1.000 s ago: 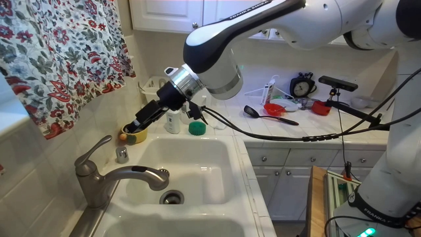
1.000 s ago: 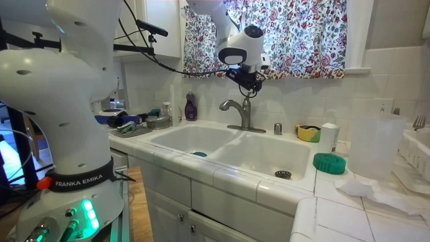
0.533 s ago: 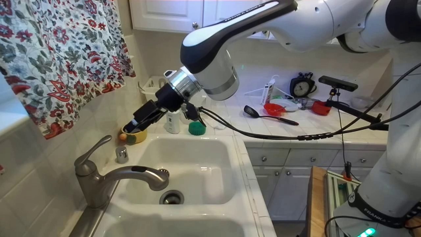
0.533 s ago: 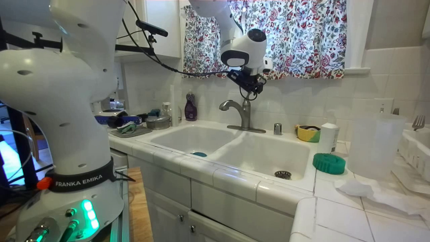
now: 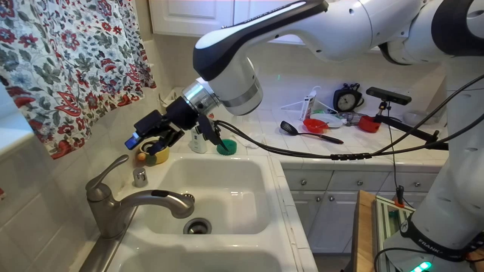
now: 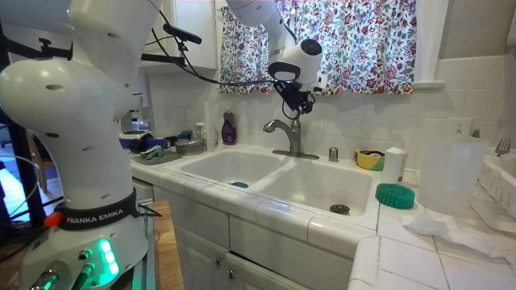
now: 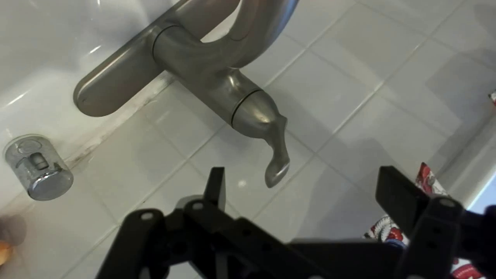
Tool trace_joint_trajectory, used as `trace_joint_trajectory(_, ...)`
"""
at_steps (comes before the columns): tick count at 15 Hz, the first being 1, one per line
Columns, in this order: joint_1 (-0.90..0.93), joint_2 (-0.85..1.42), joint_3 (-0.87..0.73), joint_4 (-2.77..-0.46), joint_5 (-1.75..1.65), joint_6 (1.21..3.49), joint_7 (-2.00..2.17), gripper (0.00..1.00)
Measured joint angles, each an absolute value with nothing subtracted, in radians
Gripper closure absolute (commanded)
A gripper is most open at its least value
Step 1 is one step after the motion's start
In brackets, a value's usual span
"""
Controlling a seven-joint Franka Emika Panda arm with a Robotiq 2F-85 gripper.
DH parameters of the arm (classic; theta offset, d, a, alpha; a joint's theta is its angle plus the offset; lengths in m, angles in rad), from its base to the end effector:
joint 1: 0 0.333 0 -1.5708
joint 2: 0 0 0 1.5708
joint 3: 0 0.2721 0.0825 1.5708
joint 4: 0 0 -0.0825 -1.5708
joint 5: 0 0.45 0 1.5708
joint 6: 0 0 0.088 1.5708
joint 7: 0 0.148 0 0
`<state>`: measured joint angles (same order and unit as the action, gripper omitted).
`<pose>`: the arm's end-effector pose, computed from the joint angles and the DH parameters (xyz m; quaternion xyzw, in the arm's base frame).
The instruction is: Move the tap nozzle to the right then open it
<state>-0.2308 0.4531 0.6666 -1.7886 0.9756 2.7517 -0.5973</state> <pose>0.6946 0.2703 0.2923 -0.8874 -0.0278 -0.2505 0.3860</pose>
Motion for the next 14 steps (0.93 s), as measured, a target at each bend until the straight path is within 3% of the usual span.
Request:
trace_joint_trajectory(5,-0.146,0.468,0.563,-1.728,1.029,2.693,-0.502,0.02)
trace_joint_trajectory(6,-0.125,0.469,0.536,-1.718,1.052,2.687,-0.497,0.16)
trace_joint_trajectory(10,-0.054,0.484,0.442,-1.677,1.142,2.653,-0.492,0.38)
trace_joint_trajectory(14,0.007,0.504,0.375,-1.651,1.175,2.623,-0.467,0.41)
